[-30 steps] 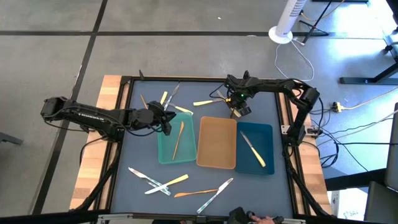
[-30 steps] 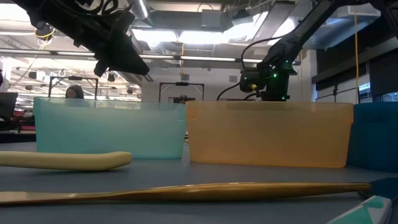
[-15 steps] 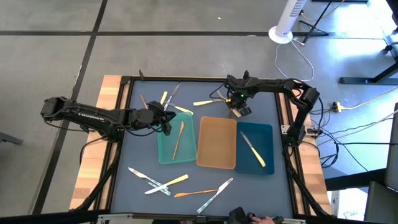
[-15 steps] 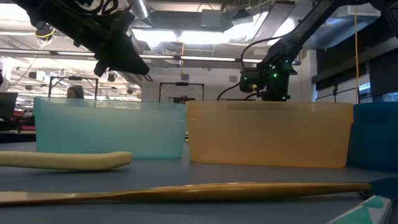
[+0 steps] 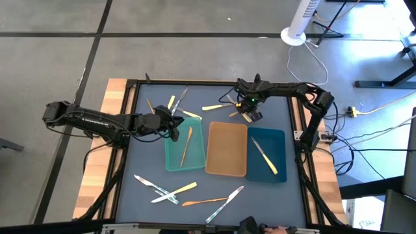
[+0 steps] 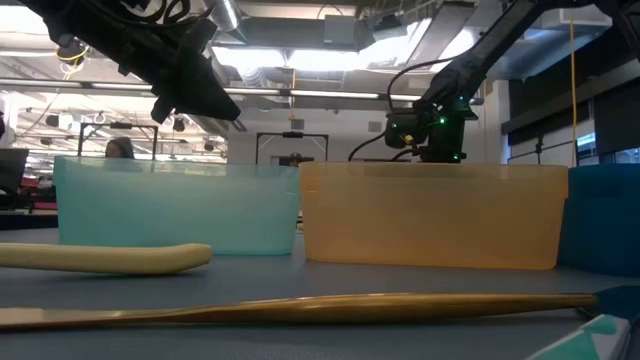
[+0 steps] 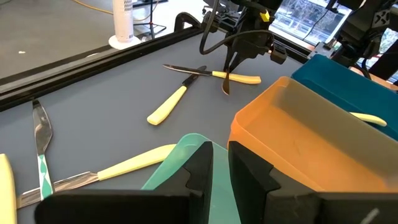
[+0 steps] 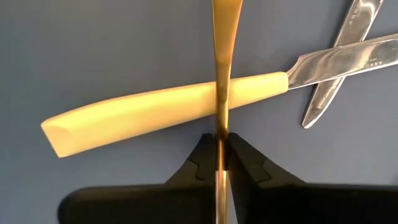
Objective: Sort silverware by color (type)
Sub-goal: Put the gold knife into the green bin
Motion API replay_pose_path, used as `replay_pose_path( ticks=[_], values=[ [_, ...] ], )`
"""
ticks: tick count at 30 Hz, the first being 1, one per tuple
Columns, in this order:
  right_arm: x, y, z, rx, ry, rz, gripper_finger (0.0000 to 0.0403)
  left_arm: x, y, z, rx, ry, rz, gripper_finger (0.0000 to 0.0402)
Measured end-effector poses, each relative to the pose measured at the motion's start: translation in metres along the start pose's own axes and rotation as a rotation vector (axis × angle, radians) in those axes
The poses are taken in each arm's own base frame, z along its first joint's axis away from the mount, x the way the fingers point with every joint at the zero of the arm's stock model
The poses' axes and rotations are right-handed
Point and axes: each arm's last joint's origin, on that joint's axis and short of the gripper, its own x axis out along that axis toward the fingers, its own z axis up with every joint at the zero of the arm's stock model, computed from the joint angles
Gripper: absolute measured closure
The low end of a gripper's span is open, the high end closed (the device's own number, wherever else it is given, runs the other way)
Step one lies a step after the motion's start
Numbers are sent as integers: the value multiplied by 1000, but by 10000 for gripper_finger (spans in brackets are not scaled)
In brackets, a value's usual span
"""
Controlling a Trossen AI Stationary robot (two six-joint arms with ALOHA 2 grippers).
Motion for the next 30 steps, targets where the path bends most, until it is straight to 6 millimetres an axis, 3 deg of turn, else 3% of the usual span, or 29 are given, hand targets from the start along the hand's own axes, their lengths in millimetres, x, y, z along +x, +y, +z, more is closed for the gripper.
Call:
replay_pose_path(
  ticks=[20,30],
  values=[
    [-7,-2,0,59,19,-41,399,0,0,1,-4,-10,1,356],
    [-38,-24,12,60,-19,-104,398,0,0,1,-5,-21,22,356]
  ],
)
